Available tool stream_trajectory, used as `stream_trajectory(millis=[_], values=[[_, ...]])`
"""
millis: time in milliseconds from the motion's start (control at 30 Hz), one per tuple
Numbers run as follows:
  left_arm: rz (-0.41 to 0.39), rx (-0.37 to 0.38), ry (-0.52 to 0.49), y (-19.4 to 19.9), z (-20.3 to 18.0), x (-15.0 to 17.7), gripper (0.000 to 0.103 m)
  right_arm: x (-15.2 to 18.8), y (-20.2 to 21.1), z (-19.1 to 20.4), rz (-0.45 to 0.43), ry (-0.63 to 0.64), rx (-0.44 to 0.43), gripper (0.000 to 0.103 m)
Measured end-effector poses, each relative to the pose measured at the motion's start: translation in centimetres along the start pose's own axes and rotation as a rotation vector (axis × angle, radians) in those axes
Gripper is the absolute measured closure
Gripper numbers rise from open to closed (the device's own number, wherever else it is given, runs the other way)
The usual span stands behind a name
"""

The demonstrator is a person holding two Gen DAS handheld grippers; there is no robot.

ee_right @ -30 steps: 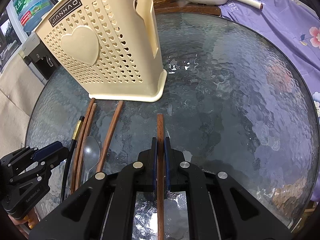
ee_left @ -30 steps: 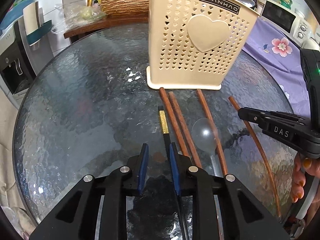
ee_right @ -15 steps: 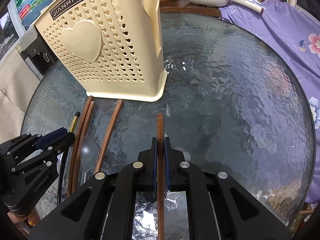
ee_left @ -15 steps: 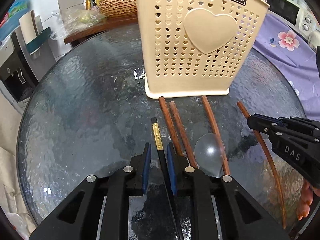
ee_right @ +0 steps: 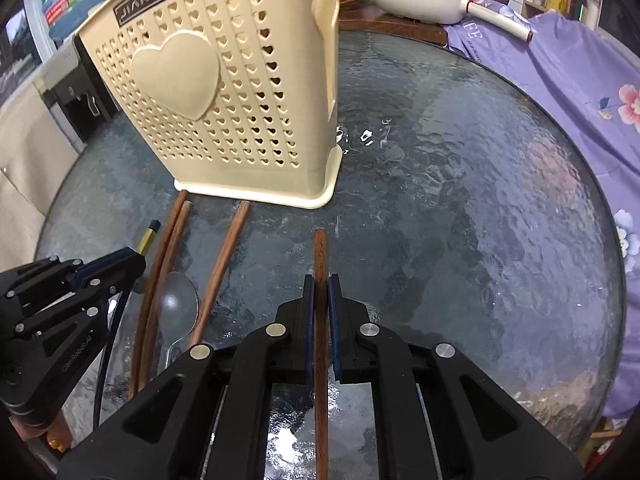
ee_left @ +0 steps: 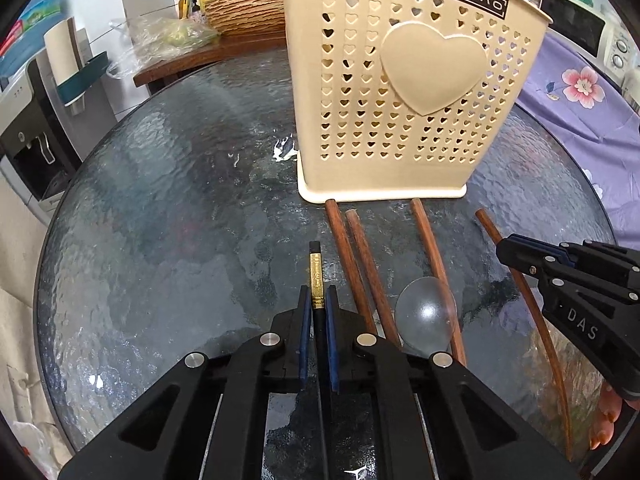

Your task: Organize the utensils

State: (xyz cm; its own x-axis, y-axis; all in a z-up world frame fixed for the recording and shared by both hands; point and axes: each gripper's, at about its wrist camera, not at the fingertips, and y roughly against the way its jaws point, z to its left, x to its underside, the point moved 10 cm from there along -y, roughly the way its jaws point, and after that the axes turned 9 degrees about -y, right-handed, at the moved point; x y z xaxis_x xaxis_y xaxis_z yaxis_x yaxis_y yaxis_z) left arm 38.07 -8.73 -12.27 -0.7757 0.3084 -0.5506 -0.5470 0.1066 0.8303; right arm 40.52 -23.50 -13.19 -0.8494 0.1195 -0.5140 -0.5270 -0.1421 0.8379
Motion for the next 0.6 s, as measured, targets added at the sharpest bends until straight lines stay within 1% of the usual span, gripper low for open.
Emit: stream_trajectory(millis=[167, 333, 500, 600], values=[[-0.02, 0.024, 0.028, 0.6, 0.1, 0.0, 0.096, -0.6, 1.3, 0.0, -0.052, 0.001, -0.047, 0.096], [-0.09, 0.048, 0.046, 3.4, 0.2, -0.8, 0.097, -1.2, 3.9, 0.5, -0.131, 0.003, -0.11, 0.096], [-0.182, 0.072, 0.063, 7.1, 0.4, -1.5, 0.097, -1.5, 7.3, 0.6, -0.226, 0.007, -0.166, 0.096], [-0.221, 0.083, 0.074, 8.7, 0.5, -1.7, 0.097, -1.5, 9.6, 1.2, -0.282, 0.026, -0.199, 0.096]])
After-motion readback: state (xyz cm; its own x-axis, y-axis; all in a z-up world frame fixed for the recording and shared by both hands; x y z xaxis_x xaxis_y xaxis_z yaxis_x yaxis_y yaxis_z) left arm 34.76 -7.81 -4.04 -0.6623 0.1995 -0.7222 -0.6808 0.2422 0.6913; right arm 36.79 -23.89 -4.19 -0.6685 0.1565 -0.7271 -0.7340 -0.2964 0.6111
